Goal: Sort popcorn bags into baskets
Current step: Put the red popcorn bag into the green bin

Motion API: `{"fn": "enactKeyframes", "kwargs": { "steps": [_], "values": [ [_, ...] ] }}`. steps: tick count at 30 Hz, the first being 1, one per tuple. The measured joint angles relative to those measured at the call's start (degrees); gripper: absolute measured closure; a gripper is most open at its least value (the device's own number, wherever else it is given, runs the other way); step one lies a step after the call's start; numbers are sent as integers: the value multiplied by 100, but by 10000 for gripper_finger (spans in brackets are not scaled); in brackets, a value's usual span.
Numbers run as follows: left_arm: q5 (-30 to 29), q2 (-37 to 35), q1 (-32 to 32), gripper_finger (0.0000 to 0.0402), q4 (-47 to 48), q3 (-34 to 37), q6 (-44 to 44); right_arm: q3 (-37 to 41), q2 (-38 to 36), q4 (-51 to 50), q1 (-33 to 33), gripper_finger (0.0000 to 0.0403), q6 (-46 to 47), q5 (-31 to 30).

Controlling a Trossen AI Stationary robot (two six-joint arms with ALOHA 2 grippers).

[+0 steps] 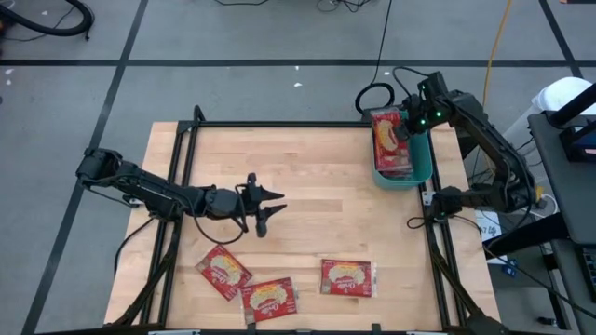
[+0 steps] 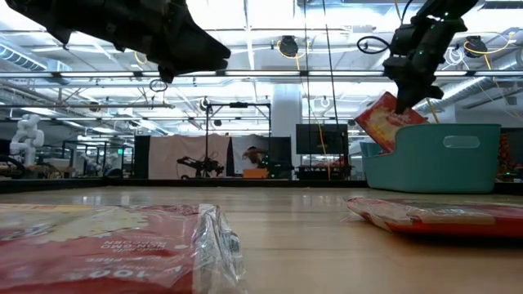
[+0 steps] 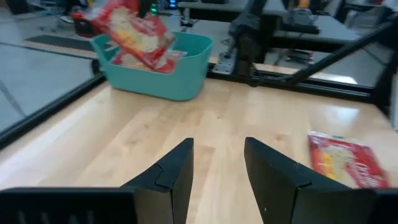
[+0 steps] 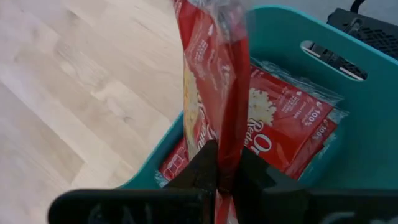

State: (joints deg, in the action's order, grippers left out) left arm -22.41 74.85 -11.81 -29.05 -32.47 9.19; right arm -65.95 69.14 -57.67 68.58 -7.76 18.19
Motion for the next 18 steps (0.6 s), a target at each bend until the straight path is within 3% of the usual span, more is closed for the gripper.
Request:
{"fn": "enactKeyframes", "kwargs": {
  "steps": [5, 13, 18],
  "values": [
    [140, 0, 0, 254, -21, 0, 5, -1, 12, -2, -2, 366, -49, -157],
    [140, 0, 0, 254, -22, 0, 13, 2, 12, 38, -9, 298, -47, -249],
    [140, 0, 0, 254, -25, 0, 11, 2, 11, 207, -203, 274, -38, -685]
  ]
}}
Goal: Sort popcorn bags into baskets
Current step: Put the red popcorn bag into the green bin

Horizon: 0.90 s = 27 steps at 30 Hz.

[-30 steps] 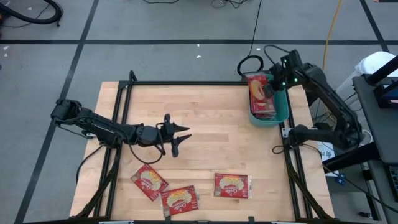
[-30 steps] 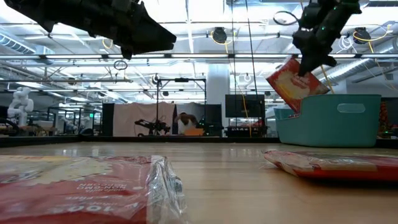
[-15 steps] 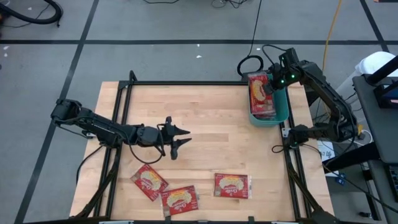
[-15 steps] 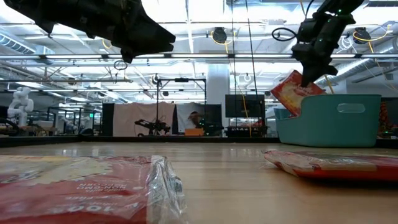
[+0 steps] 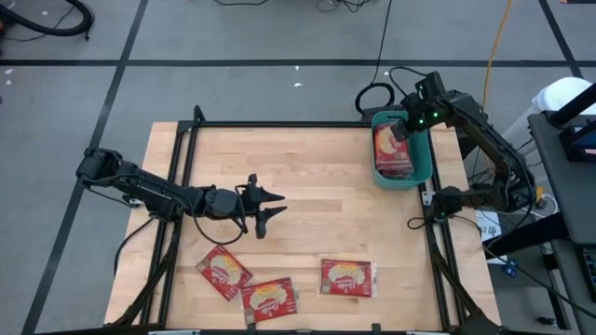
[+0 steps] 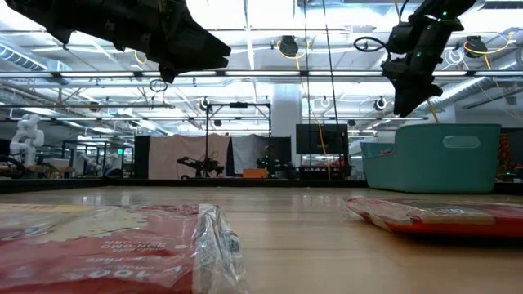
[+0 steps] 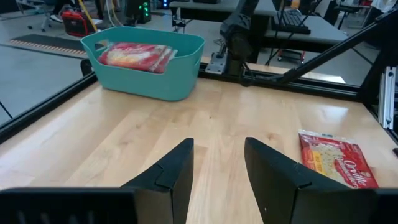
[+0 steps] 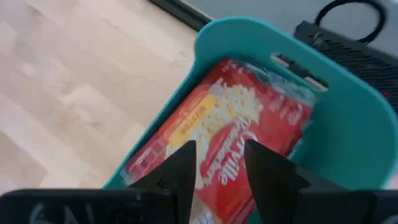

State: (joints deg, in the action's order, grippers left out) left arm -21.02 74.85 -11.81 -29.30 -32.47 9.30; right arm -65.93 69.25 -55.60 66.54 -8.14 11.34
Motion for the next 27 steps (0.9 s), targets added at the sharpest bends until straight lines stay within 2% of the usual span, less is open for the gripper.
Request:
{"fn": "enactKeyframes", "kwargs": {
  "steps": [3, 5, 10, 13, 19, 23, 27],
  "values": [
    [0, 0, 0, 254, 1, 0, -2, 0, -3, 103, -156, 271, -40, -354],
    [0, 0, 0, 254, 2, 0, -17, 0, -26, 141, -261, 271, -46, -378],
    [0, 0, 0, 254, 87, 0, -33, 44, -230, 281, -668, 271, 106, 291],
    [0, 0, -4, 254, 188, 0, -33, 327, -607, 763, -1059, 271, 379, 704],
    [2, 2, -171, 254, 898, 0, 282, 1481, -1703, 2281, -2309, 271, 1178, 815],
    [0, 2, -548, 254, 1537, 0, 661, 2422, -2245, 3502, -3349, 271, 1907, 448],
    [2, 2, -1117, 254, 1940, 0, 989, 3236, -2357, 4847, -4450, 271, 2138, -54]
  ]
}}
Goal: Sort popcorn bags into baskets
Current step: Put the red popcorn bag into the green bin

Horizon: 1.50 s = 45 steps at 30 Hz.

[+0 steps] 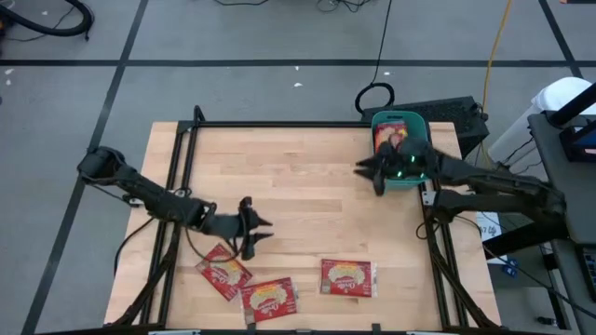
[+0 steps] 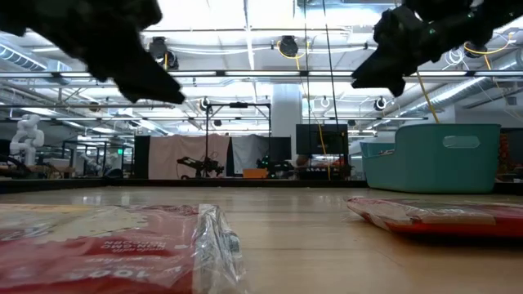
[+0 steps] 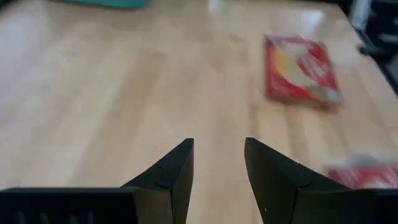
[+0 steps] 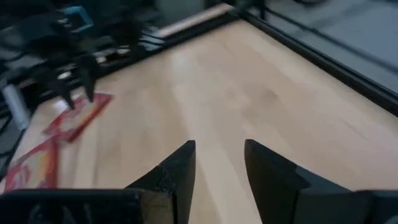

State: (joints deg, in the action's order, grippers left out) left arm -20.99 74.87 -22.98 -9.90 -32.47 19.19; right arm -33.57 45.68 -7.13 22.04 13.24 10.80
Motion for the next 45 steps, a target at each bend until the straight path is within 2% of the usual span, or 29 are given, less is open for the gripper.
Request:
{"fn": "enactKeyframes", "kwargs": {
  "steps": [5, 8, 12, 20, 26, 32, 36, 39, 42, 45],
  "values": [
    [17, 0, -698, 254, 790, 0, 491, 644, 357, 1552, -1352, 271, -436, -898],
    [24, 0, -979, 250, 1387, 1, 1089, 722, 700, 2030, -2041, 271, -604, -1528],
    [197, 0, -1355, 225, 1858, 0, 1672, 725, 1188, 2660, -2712, 271, -737, -2005],
    [311, 205, -2043, 143, 2303, 0, 2075, 725, 2274, 3914, -3367, 271, -846, -2127],
    [294, 889, -2124, 128, 2348, 2, 2349, 725, 3040, 4681, -3662, 271, -843, -2126],
    [-243, 1294, -1984, 128, 2223, -30, 2200, 725, 3464, 4967, -3704, 271, -932, -2145],
    [-1108, 1310, -1673, 128, 2204, -9, 1353, 725, 3562, 5097, -3564, 271, -1006, -2343],
    [-1852, 1331, -1217, 128, 2202, 7, 663, 722, 3555, 5265, -3433, 271, -1072, -2624],
    [-2714, 1269, -587, 128, 2241, 24, 781, 724, 3552, 5467, -3337, 271, -1115, -2750],
    [-2742, 1013, 39, 128, 2160, 22, 655, 718, 3536, 5666, -3256, 271, -1107, -2731]
  ]
}}
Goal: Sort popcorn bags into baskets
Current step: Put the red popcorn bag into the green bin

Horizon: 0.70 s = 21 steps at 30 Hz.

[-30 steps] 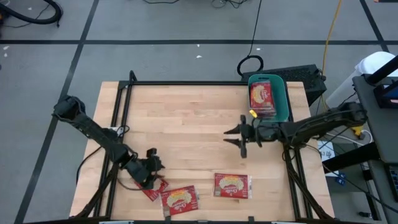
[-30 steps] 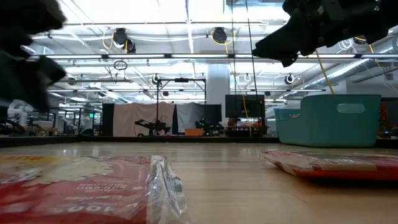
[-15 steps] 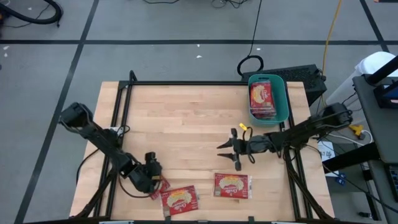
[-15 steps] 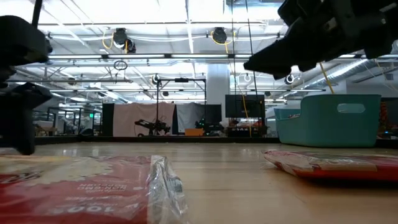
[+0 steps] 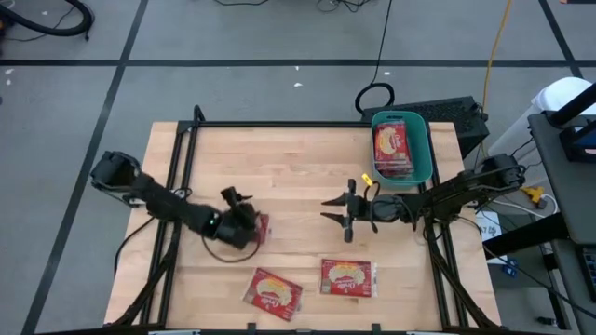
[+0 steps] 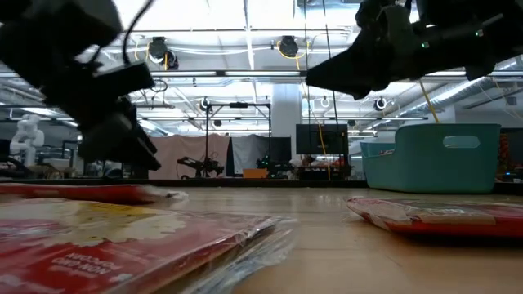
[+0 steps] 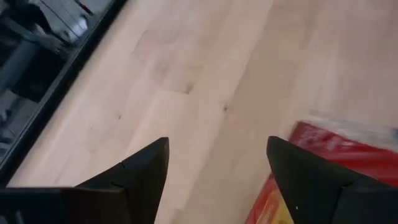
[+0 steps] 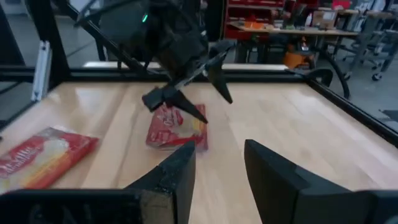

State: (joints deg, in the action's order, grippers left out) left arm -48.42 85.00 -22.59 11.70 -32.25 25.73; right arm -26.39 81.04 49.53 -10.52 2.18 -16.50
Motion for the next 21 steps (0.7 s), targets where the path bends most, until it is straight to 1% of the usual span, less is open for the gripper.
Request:
{"fn": "enactKeyframes", "kwargs": {
  "steps": [4, 7, 9, 11, 15, 19, 21],
  "values": [
    [727, -495, 527, 128, -39, -9, -627, 2, 9, -55, 33, 271, 10, -1],
    [1256, -911, 695, 128, 155, -12, -619, 2, 57, -48, 33, 271, 89, 1],
    [1450, -1167, 699, 128, 279, -16, -327, 2, 72, -147, 33, 271, 144, 1],
    [1579, -1381, 662, 128, 669, -17, 150, 1, 76, -205, 33, 271, 162, 1],
    [1958, -1535, 512, 128, 1357, -17, 1168, 4, 110, -324, 33, 271, 58, 14],
    [2439, -1523, 231, 128, 1781, -17, 1560, 4, 135, -335, 30, 271, -137, 40],
    [2575, -1524, 145, 128, 1904, -17, 1730, 4, 135, -334, 33, 271, -157, 239]
  ]
}}
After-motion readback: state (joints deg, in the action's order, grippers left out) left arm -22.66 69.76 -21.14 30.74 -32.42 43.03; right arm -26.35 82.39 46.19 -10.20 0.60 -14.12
